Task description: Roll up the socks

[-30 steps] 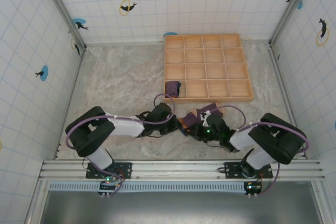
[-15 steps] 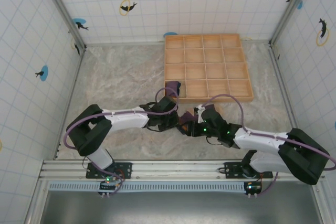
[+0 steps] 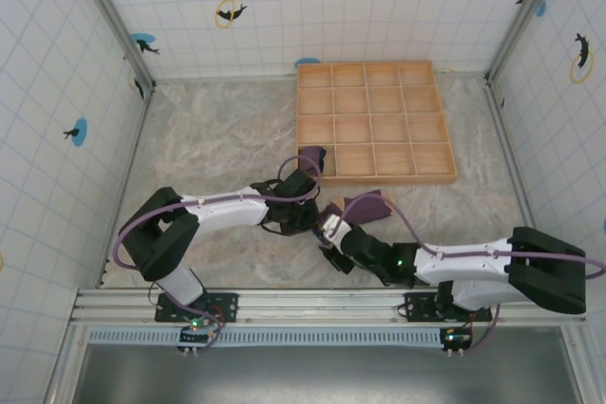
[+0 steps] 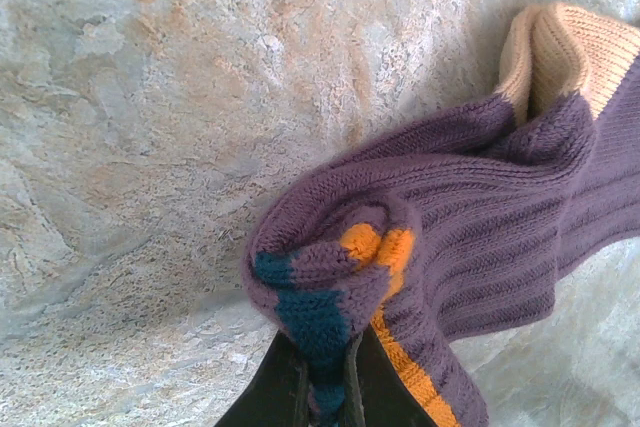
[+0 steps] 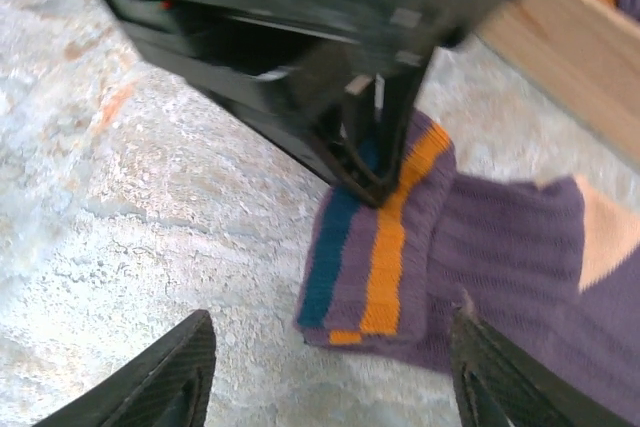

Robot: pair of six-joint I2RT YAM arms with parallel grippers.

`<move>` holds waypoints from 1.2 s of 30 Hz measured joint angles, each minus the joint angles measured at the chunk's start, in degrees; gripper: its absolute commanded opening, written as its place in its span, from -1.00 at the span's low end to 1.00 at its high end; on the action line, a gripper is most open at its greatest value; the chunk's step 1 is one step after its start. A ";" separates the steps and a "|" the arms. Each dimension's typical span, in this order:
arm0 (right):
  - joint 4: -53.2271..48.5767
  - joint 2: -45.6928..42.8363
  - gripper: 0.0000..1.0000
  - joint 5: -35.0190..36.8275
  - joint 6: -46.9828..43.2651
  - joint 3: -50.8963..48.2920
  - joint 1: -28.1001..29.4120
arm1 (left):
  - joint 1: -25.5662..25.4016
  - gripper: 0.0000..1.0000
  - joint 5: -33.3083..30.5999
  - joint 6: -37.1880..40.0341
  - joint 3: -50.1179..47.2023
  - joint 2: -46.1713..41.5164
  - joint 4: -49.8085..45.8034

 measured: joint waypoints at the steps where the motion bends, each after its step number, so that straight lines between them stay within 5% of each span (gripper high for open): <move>1: 1.40 1.14 0.21 0.87 -1.97 0.00 0.61 | 0.09 -1.00 0.15 0.24 0.02 0.00 -0.13; 10: 7.87 12.04 0.13 5.51 -10.16 1.11 2.49 | 0.35 -1.00 1.03 0.66 0.07 0.02 -0.52; 24: 12.31 18.99 -0.09 11.17 -11.13 2.93 2.67 | 0.74 -1.00 1.49 0.70 0.04 0.00 -0.52; 30: 13.33 20.06 -0.71 12.33 -10.27 2.93 2.56 | 1.11 -1.00 1.99 0.70 0.04 0.00 -0.50; 33: 13.66 20.06 -1.00 11.98 -9.20 2.93 2.34 | 1.29 -0.66 2.14 0.79 0.02 -0.07 -0.35; 36: 14.29 19.43 -1.00 8.66 -7.19 2.69 1.03 | 1.75 0.11 1.68 0.57 -0.13 -0.90 0.42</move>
